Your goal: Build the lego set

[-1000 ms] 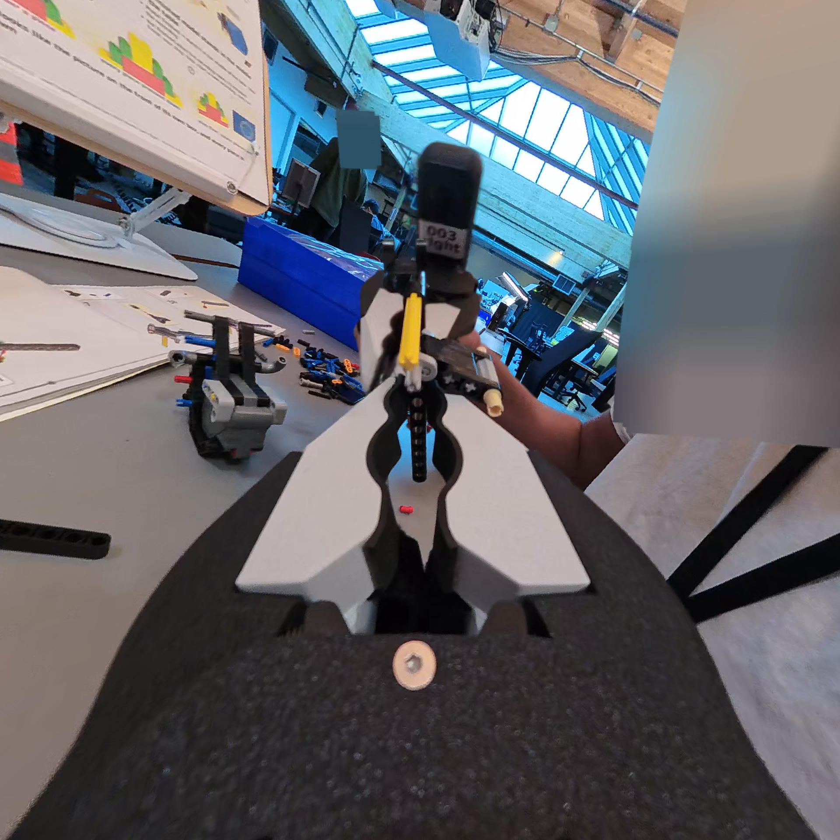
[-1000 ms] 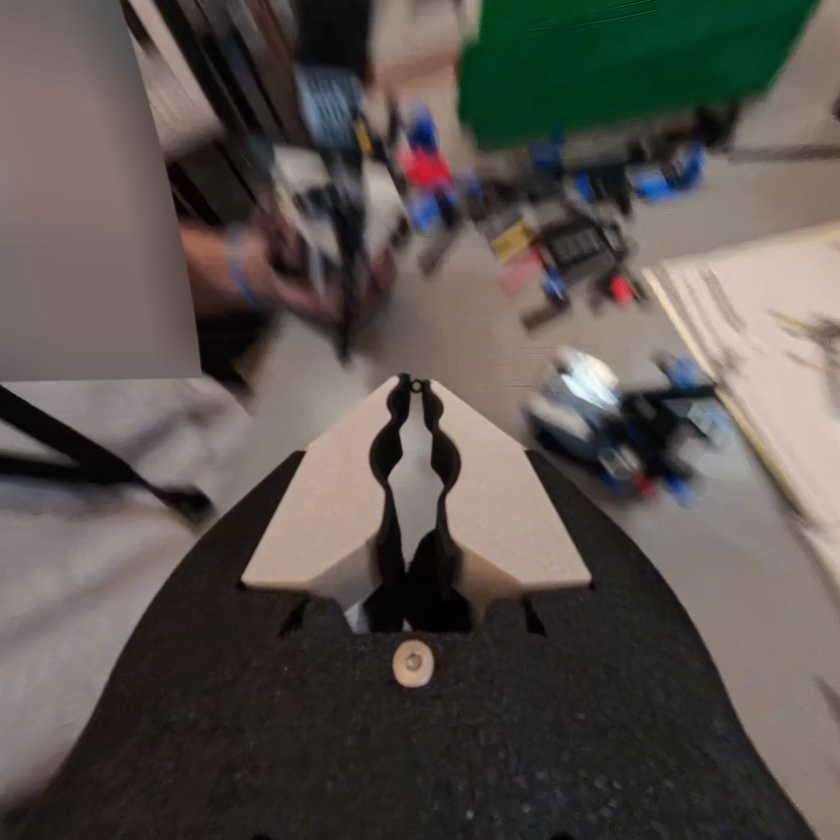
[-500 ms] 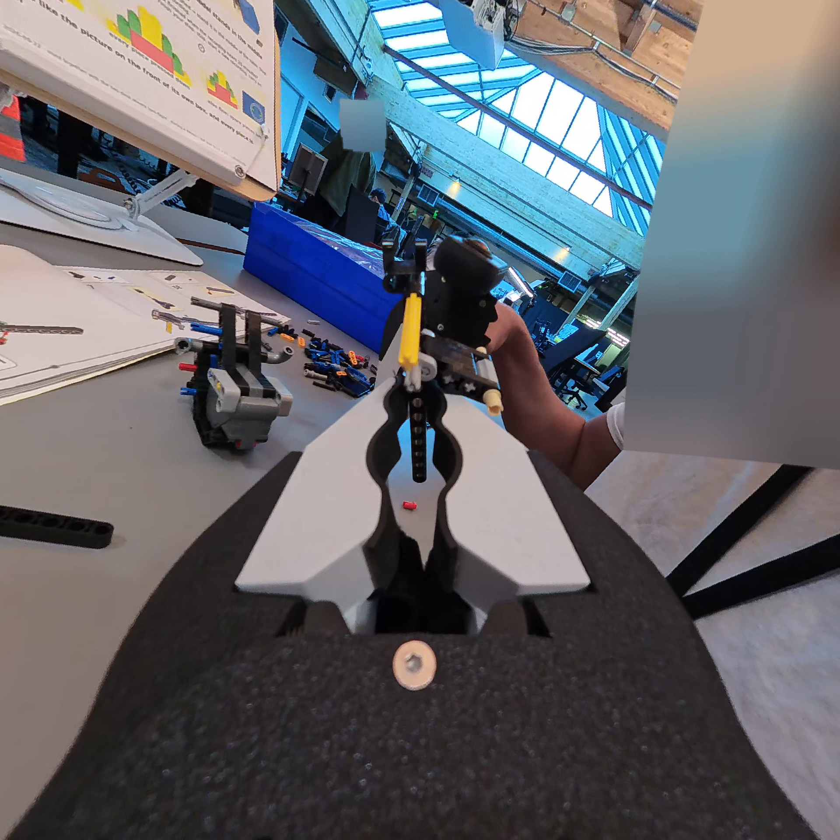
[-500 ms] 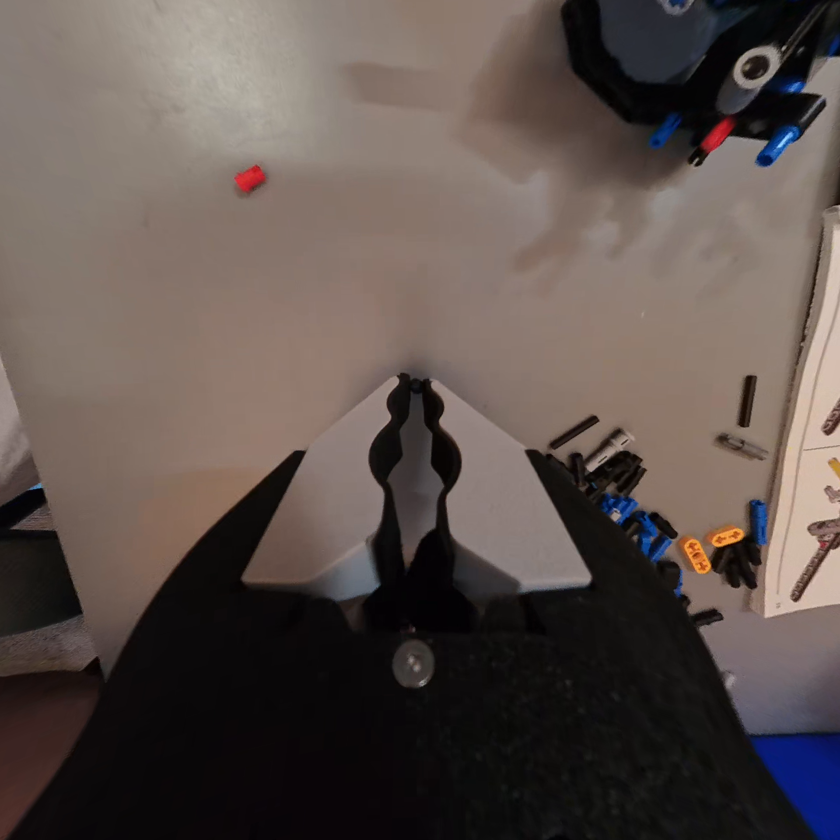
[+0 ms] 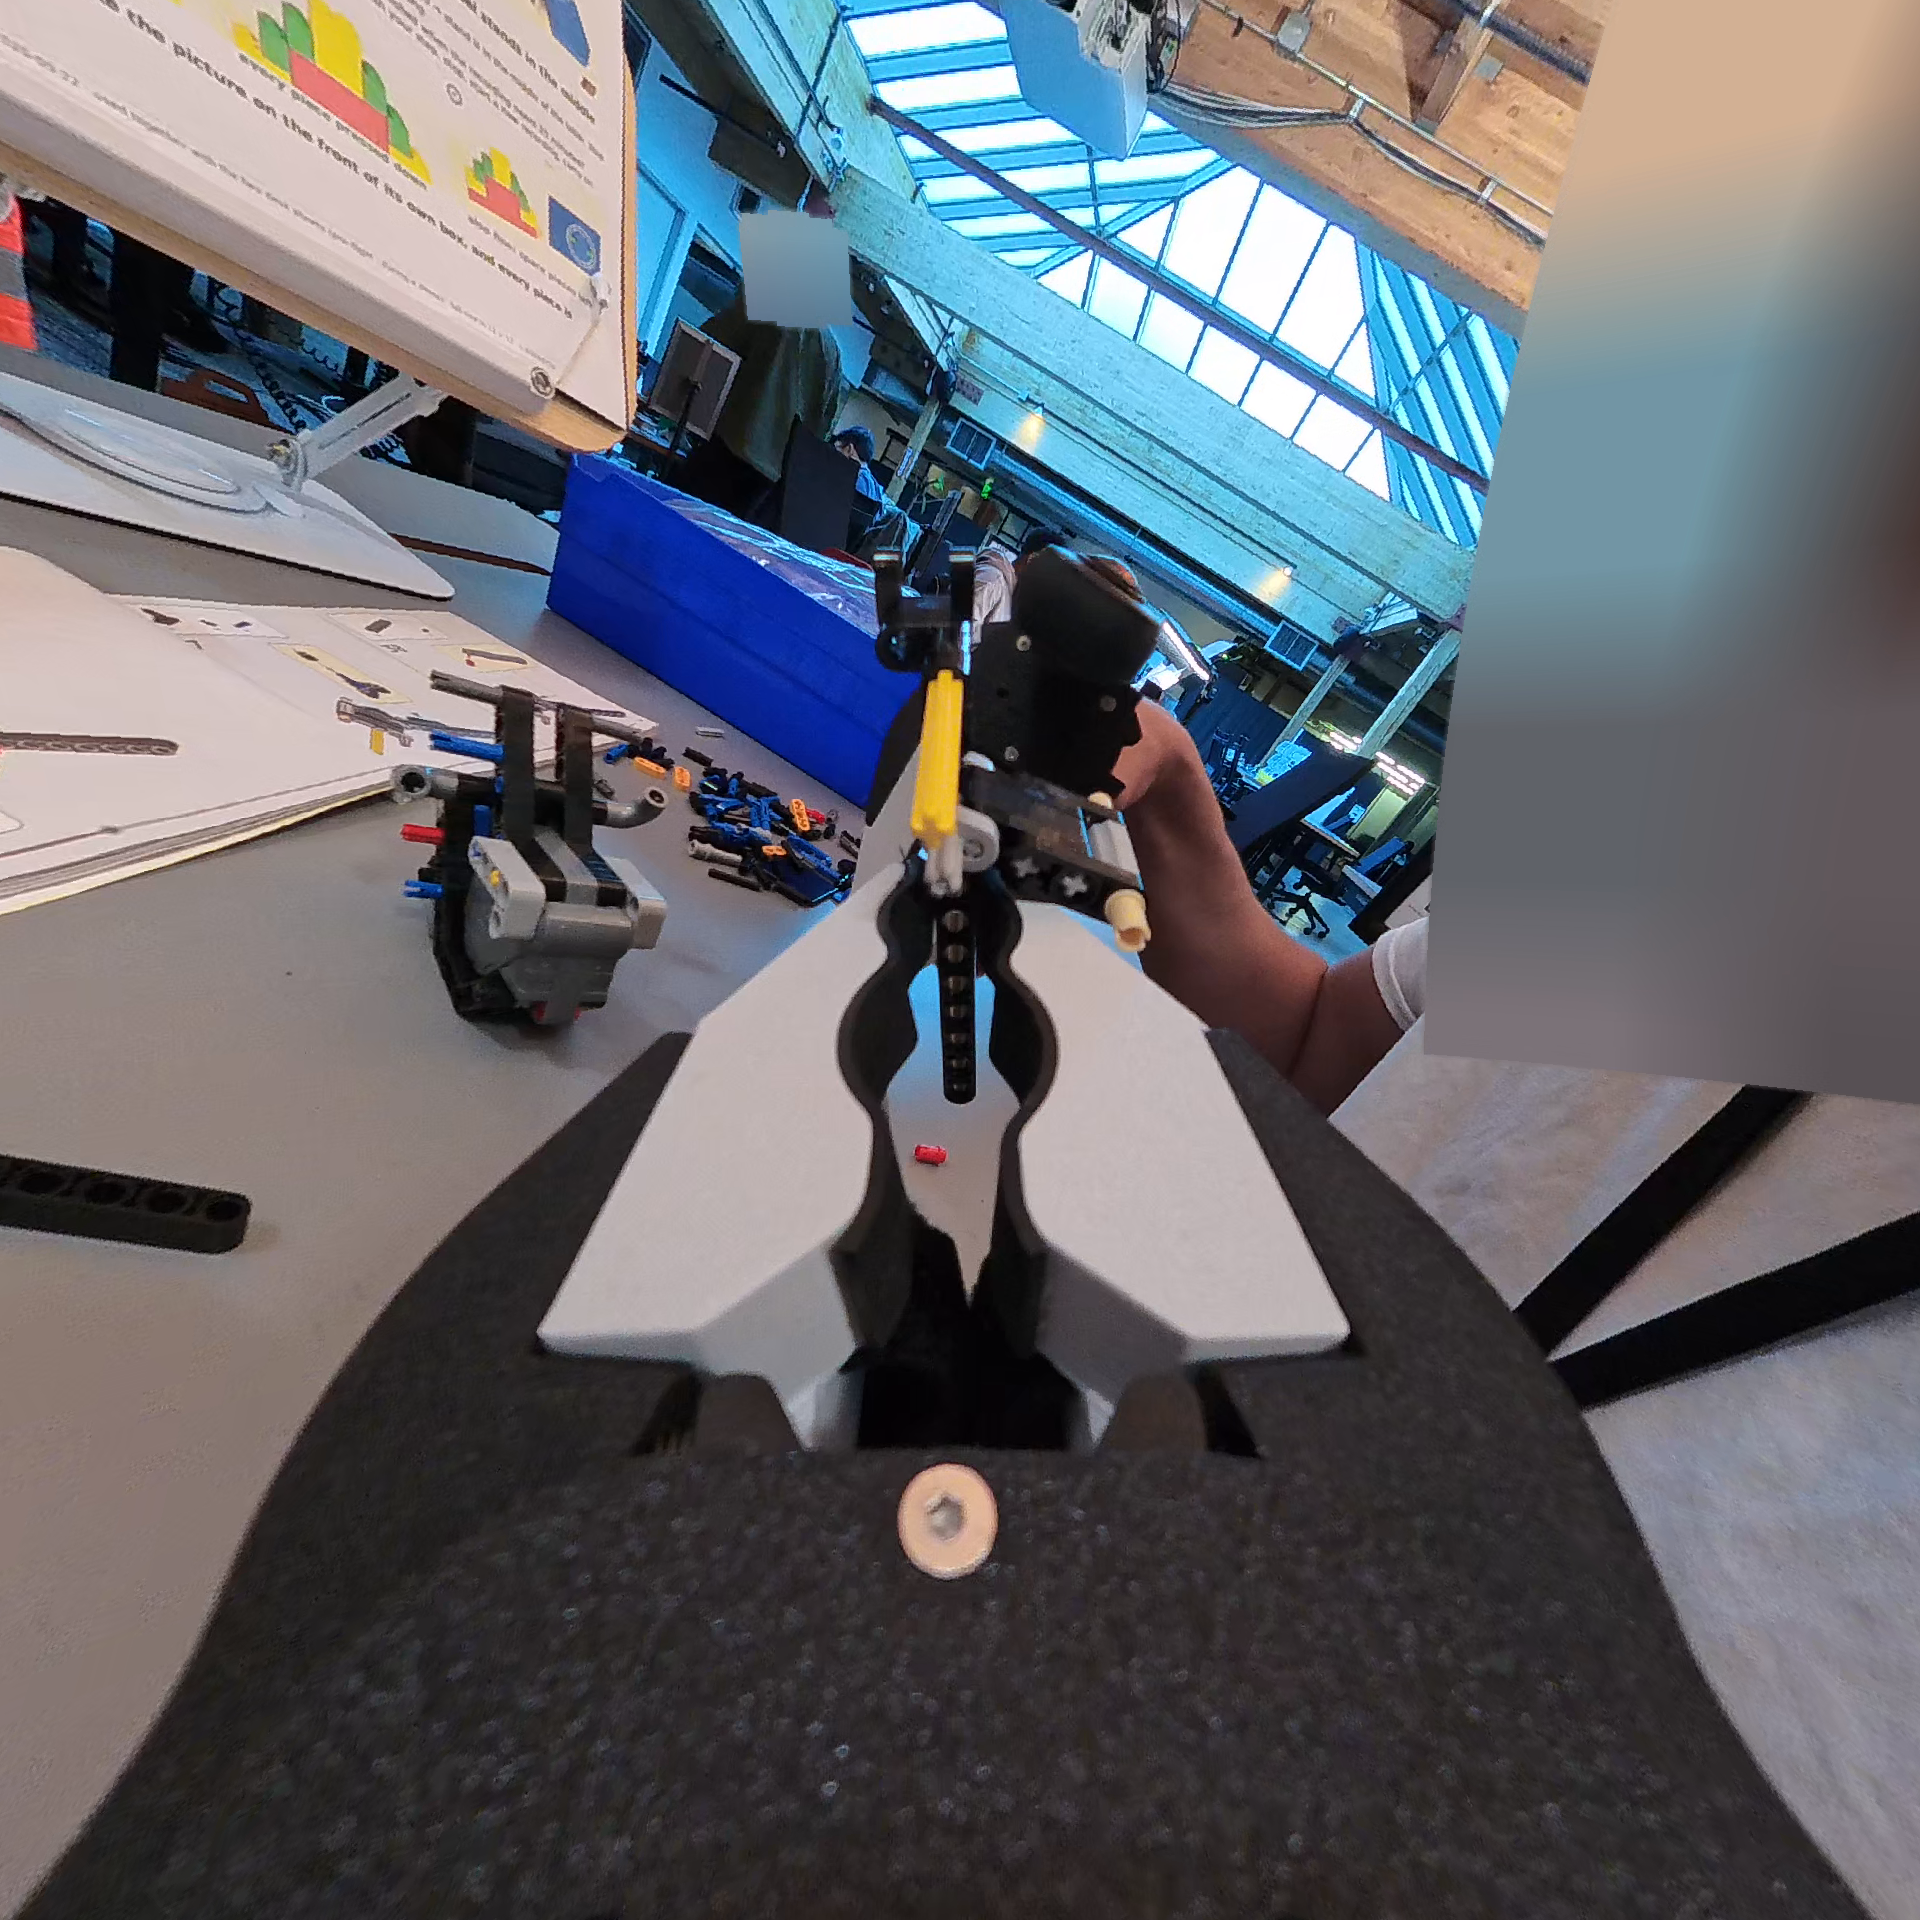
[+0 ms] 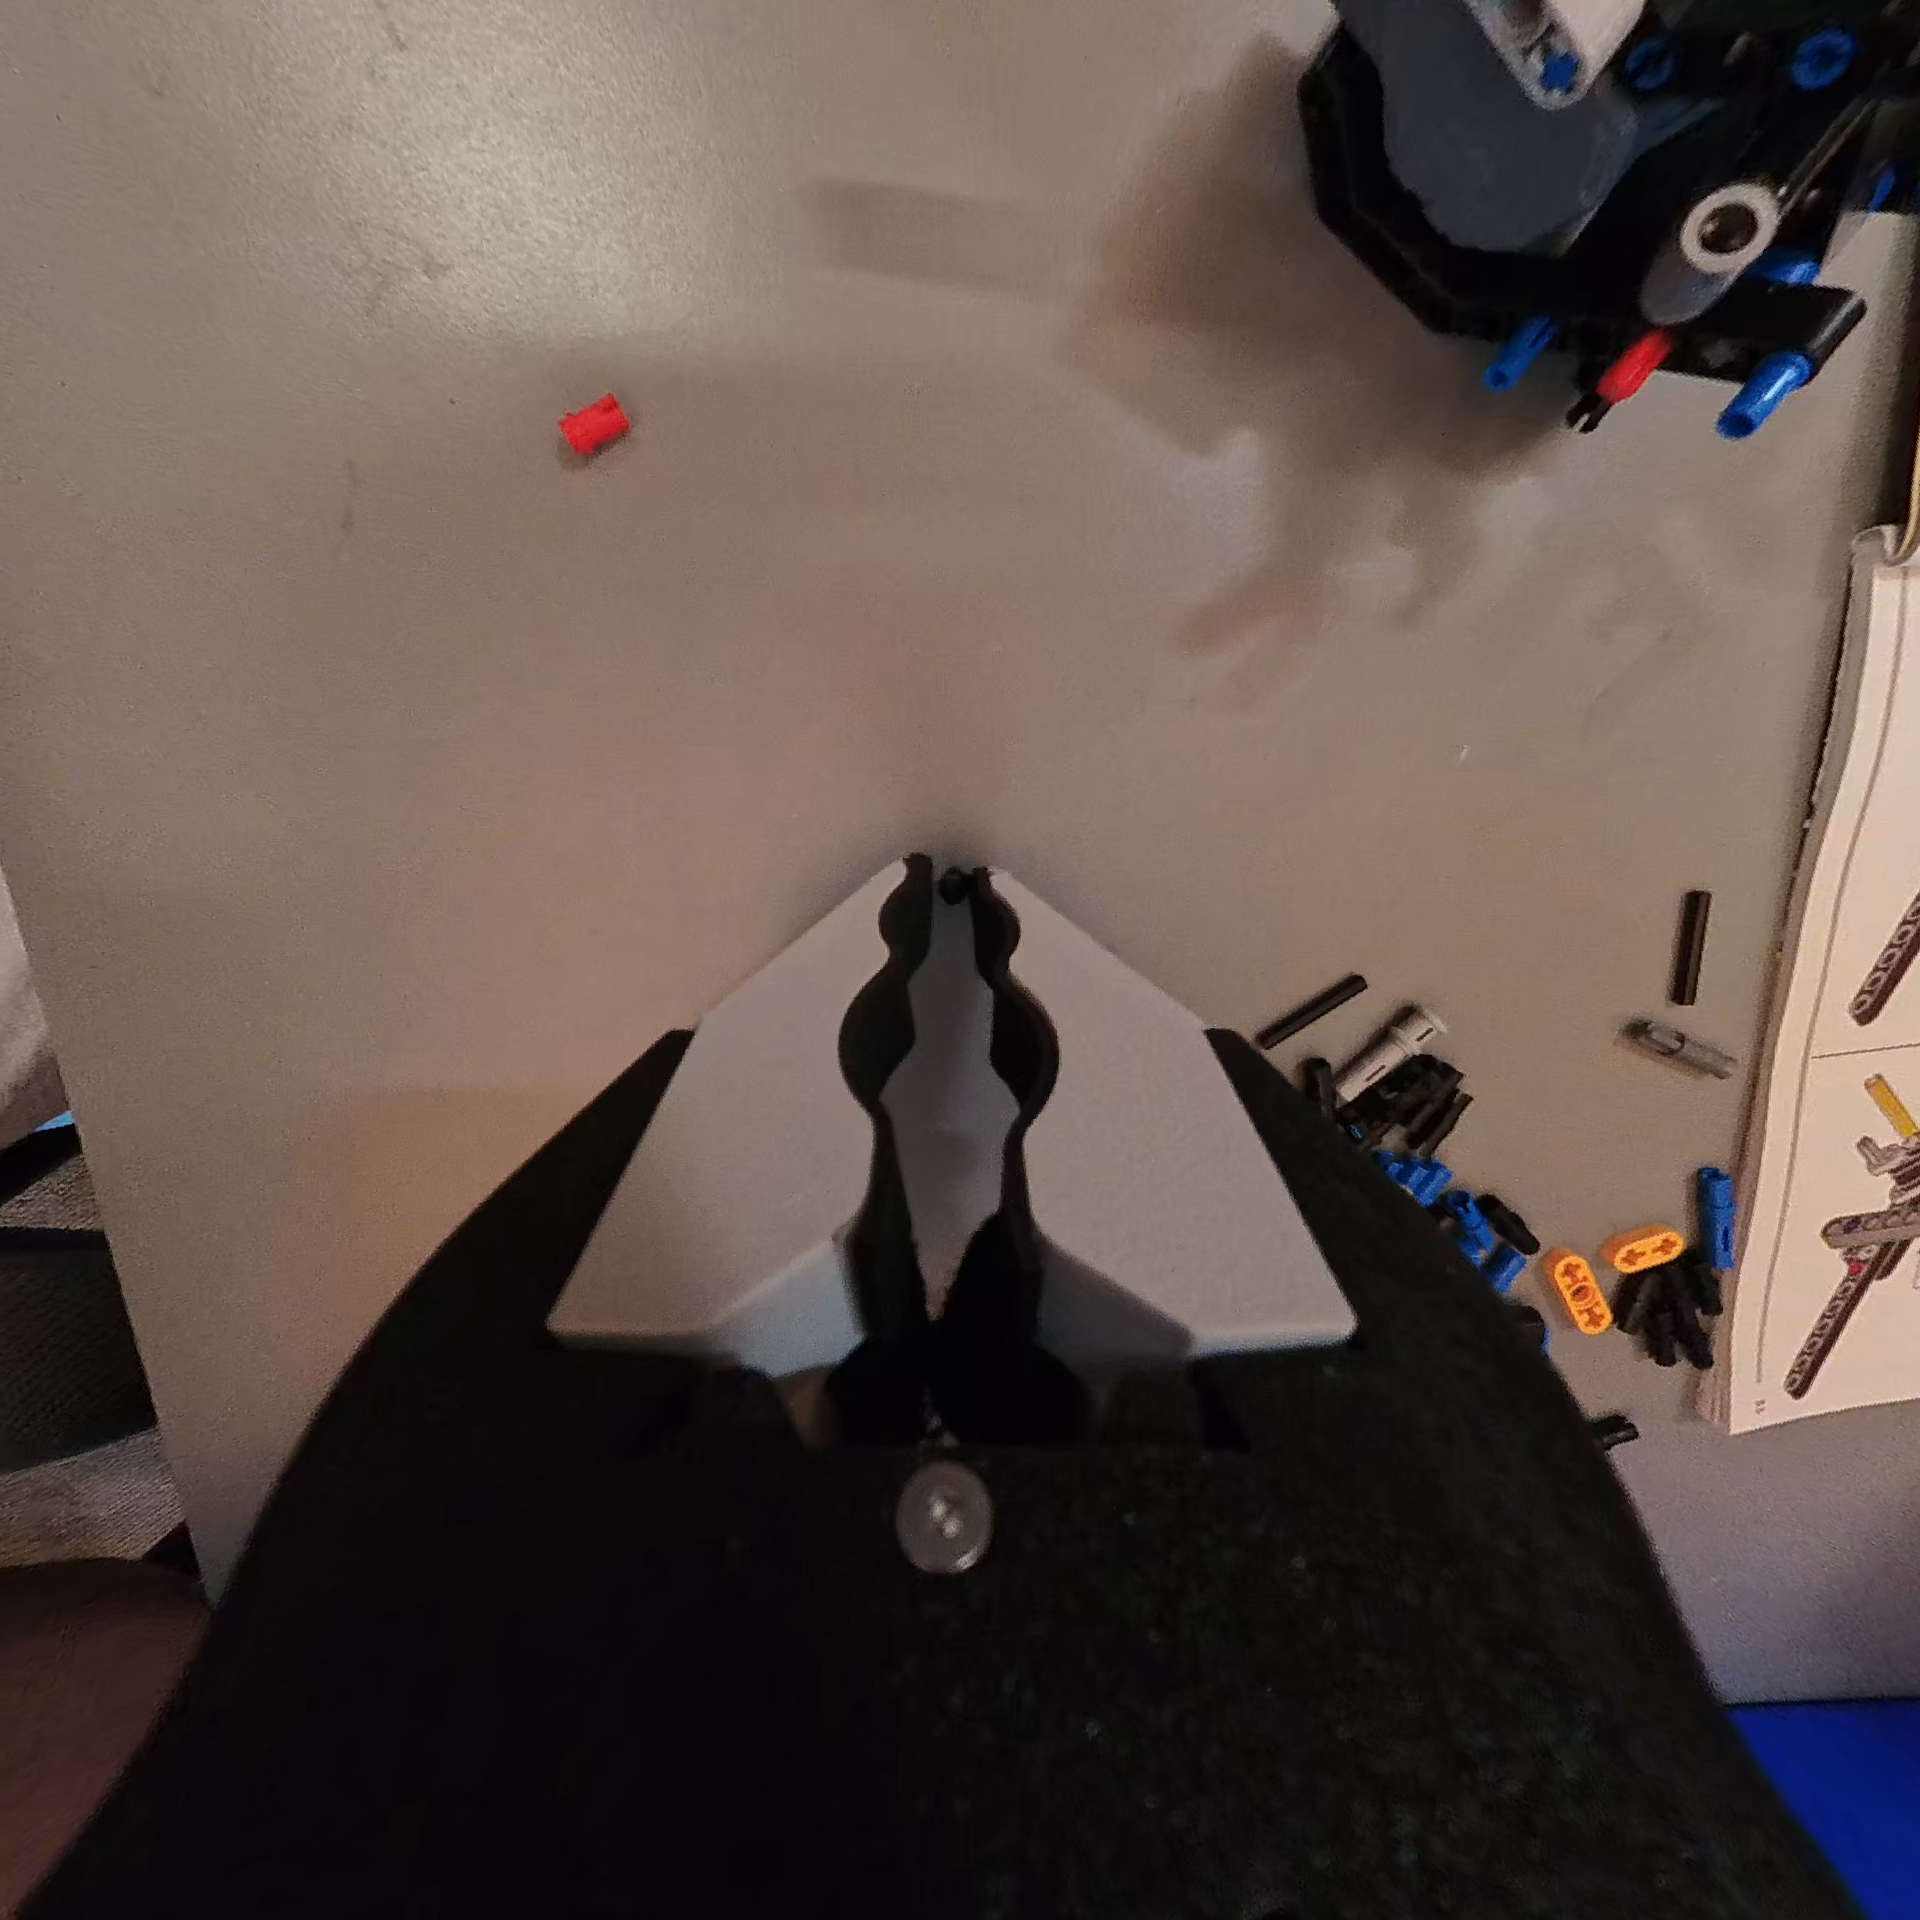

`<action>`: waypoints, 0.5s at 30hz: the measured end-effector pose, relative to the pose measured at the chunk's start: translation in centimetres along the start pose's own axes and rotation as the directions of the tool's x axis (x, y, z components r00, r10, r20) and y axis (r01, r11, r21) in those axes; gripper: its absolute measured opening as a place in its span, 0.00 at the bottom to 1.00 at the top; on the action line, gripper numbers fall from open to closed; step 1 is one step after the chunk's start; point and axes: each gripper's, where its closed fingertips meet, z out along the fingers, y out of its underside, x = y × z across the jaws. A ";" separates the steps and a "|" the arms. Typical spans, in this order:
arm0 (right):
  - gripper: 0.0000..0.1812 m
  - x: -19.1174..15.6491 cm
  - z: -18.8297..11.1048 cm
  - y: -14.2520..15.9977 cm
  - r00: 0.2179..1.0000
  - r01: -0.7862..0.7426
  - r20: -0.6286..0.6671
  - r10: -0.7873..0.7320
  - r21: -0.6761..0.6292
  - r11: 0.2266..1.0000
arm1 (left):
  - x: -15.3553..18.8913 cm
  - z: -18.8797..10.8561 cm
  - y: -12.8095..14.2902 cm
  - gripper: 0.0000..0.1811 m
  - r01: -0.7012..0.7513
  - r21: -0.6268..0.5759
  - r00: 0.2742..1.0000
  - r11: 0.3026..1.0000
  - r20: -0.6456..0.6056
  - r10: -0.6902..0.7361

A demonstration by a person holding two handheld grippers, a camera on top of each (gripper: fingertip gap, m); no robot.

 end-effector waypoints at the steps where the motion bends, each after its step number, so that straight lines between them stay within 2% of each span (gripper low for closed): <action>1: 0.05 0.0 0.0 -0.1 1.000 0.000 -0.005 0.000 0.003 1.000 | 0.0 0.0 0.0 0.03 0.001 0.000 1.000 1.000 0.000 -0.001; 15: 0.03 0.2 -0.2 0.2 1.000 0.007 -0.022 -0.007 -0.008 1.000 | 0.0 0.0 0.0 0.03 0.000 0.000 1.000 1.000 0.001 0.000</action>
